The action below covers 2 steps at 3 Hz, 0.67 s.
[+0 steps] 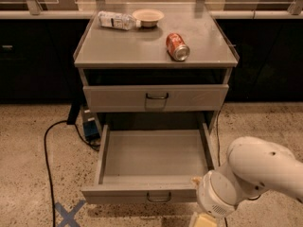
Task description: Close middle drawer
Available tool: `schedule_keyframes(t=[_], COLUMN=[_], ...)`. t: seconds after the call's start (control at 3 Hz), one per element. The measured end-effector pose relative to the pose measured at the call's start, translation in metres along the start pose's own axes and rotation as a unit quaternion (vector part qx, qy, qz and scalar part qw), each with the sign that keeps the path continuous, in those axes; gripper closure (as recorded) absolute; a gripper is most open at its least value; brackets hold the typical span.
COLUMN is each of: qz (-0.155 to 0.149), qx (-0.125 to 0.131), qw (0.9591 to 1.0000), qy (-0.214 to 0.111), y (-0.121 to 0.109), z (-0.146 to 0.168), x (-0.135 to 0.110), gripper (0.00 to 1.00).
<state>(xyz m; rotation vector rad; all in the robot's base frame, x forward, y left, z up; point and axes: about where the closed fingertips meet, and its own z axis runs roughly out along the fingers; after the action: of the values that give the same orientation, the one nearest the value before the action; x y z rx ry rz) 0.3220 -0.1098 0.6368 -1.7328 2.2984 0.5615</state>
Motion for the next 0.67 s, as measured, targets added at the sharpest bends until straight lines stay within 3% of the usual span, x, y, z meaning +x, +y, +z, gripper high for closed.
schedule_keyframes(t=[0.67], qz=[0.03], qx=[-0.026], qw=[0.9992], qy=[-0.005], y=[0.009], z=[0.083], x=[0.02], gripper=[0.0])
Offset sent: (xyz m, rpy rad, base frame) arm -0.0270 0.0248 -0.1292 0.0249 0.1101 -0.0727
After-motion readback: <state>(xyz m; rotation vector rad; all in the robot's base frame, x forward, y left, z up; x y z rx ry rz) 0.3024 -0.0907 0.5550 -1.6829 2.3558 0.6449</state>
